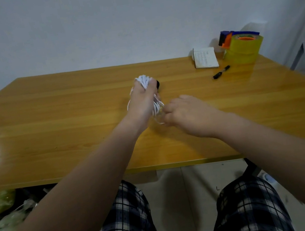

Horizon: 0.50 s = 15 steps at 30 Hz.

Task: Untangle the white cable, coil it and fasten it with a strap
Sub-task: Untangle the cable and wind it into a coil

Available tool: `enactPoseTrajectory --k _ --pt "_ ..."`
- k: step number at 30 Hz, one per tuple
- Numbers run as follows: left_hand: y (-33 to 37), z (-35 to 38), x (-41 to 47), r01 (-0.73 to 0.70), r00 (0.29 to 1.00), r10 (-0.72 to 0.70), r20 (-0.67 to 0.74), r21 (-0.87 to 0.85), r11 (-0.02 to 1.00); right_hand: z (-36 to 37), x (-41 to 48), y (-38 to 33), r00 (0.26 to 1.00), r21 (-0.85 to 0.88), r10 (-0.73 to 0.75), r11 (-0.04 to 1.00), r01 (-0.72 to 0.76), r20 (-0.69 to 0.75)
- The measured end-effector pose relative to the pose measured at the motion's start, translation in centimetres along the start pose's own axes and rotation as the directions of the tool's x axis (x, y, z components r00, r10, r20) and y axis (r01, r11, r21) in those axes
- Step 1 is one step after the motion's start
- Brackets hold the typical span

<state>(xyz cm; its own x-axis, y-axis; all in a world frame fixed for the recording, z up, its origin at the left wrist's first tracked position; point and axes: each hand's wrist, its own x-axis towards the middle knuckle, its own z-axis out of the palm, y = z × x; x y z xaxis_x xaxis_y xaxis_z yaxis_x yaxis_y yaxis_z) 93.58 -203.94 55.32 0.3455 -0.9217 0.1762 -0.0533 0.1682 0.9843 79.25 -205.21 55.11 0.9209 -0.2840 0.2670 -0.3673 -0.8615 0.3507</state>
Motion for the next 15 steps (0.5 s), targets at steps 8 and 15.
enactPoseTrajectory --k 8,15 --pt "-0.6 -0.3 -1.9 0.103 0.950 -0.161 0.267 0.220 0.970 -1.1 -0.8 1.4 0.869 0.631 0.477 0.717 -0.296 -0.134" --pt "-0.1 1.1 -3.7 0.187 0.897 -0.252 0.363 0.204 0.961 1.2 -1.1 0.4 0.768 0.782 0.609 0.571 -0.250 -0.199"
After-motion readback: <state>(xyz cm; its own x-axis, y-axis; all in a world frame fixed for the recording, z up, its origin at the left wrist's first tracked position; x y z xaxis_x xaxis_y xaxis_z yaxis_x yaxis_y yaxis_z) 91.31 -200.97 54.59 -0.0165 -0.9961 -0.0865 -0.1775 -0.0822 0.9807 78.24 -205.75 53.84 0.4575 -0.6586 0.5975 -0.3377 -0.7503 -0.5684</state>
